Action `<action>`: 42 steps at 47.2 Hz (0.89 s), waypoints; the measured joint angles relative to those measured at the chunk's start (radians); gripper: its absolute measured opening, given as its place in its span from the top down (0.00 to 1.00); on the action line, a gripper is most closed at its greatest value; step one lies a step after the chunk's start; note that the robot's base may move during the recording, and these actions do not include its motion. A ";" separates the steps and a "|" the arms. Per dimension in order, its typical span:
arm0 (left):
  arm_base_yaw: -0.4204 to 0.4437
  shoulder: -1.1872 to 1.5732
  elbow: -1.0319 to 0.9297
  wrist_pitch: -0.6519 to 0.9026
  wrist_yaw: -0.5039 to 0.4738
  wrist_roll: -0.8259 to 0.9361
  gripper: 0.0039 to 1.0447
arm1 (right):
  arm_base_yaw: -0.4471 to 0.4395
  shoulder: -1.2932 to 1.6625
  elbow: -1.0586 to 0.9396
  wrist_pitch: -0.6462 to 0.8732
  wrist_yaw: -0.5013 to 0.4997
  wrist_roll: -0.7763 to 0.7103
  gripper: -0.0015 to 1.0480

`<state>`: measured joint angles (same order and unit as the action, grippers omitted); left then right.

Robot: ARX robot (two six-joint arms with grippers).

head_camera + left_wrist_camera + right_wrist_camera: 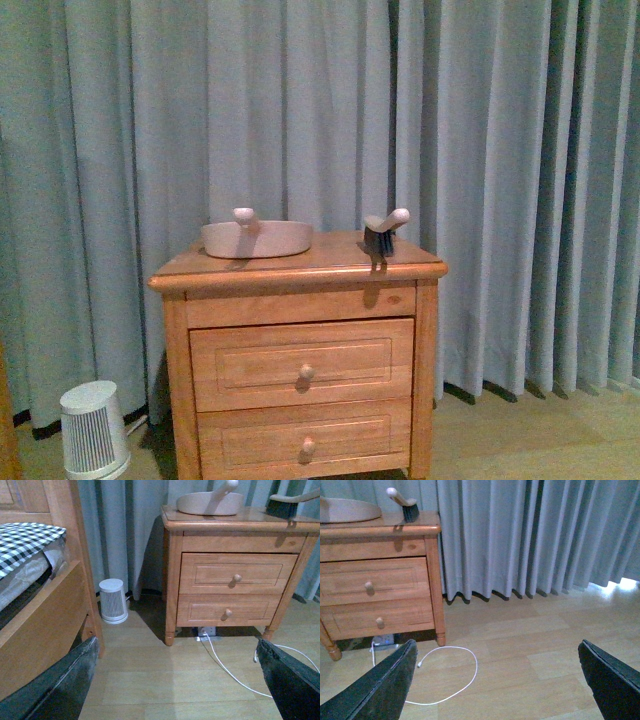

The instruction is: Clean up trash

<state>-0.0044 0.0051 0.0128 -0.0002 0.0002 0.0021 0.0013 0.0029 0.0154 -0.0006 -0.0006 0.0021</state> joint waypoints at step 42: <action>0.000 0.000 0.000 0.000 0.000 0.000 0.07 | 0.000 0.000 0.000 0.000 0.000 0.000 0.07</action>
<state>-0.0044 0.0048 0.0128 -0.0002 0.0002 0.0021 0.0017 0.0029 0.0154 -0.0006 -0.0002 0.0021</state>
